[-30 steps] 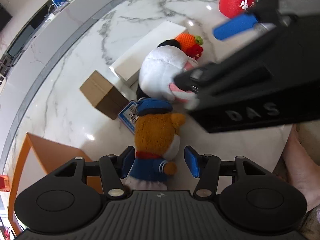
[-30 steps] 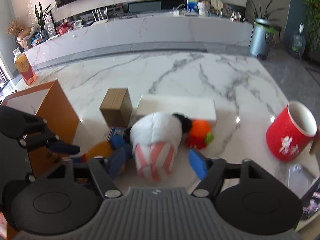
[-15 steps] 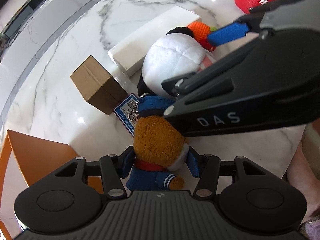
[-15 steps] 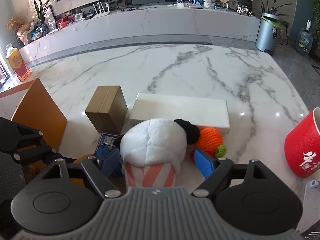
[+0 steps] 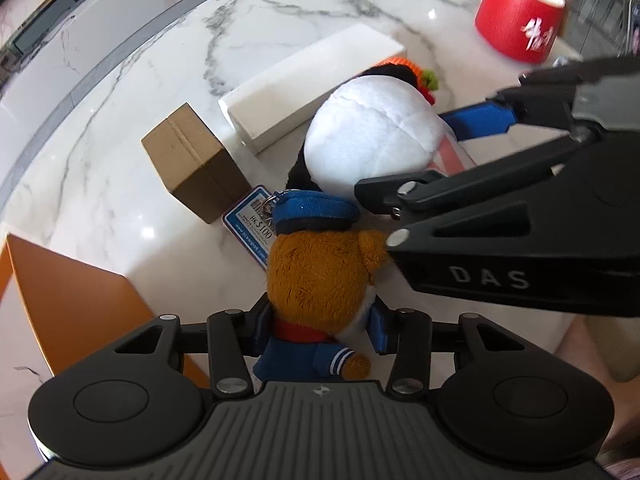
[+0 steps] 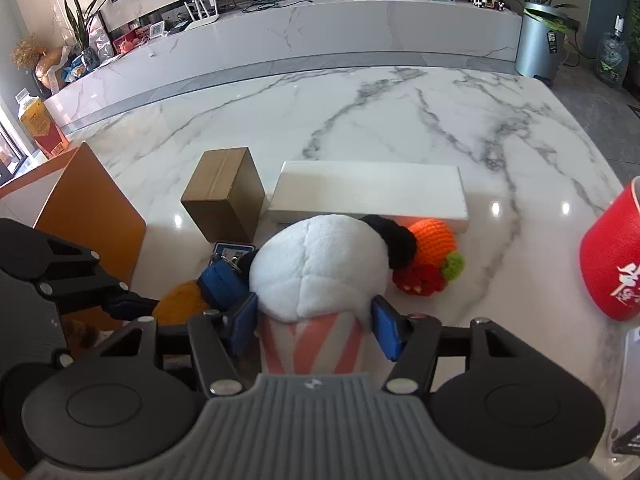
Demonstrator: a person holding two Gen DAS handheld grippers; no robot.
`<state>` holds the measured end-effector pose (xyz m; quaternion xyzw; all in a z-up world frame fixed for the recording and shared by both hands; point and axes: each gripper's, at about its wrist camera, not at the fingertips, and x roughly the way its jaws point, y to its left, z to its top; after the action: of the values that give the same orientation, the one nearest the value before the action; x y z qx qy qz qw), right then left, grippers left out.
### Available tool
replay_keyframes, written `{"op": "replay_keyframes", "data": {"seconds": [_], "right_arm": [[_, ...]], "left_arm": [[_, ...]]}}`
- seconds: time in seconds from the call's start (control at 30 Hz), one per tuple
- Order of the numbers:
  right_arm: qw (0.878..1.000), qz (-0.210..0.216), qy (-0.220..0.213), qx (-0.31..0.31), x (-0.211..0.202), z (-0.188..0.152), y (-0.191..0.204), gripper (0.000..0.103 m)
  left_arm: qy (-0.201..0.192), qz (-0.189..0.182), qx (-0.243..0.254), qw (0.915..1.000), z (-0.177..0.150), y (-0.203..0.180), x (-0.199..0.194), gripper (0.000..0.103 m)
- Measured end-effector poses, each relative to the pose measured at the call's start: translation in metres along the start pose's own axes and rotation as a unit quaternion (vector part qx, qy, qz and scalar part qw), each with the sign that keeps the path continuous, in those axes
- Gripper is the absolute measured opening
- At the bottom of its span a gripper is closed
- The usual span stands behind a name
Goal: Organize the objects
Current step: 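Grasp the teddy bear with the left tool while the right tool grasps the striped plush, then carry the teddy bear and striped plush into the orange box and open both tools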
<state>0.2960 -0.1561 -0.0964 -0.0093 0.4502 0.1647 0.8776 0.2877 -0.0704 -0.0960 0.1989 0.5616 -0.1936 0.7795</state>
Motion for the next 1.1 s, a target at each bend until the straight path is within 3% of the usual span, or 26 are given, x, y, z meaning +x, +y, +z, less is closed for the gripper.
{"op": "replay_keyframes", "data": {"seconds": [0.3,0.57,0.87,1.1], "right_arm": [[0.999,-0.016,-0.026,0.014,-0.051,-0.007,0.001,0.062],[0.997,-0.020,-0.080,0.012,-0.116,-0.013,0.023,0.061],[0.991,0.048,-0.127,-0.009,-0.169,-0.013,0.072,0.062],[0.985,0.127,-0.108,-0.041,-0.167,-0.021,0.133,0.062]], "left_arm": [[-0.056,-0.060,-0.057,0.9950,-0.016,0.001,-0.048,0.053],[-0.123,-0.100,-0.110,0.9813,-0.040,0.018,-0.106,0.053],[-0.167,-0.092,-0.163,0.9681,-0.096,0.046,-0.175,0.053],[-0.149,-0.055,-0.231,0.9600,-0.155,0.085,-0.194,0.053]]}}
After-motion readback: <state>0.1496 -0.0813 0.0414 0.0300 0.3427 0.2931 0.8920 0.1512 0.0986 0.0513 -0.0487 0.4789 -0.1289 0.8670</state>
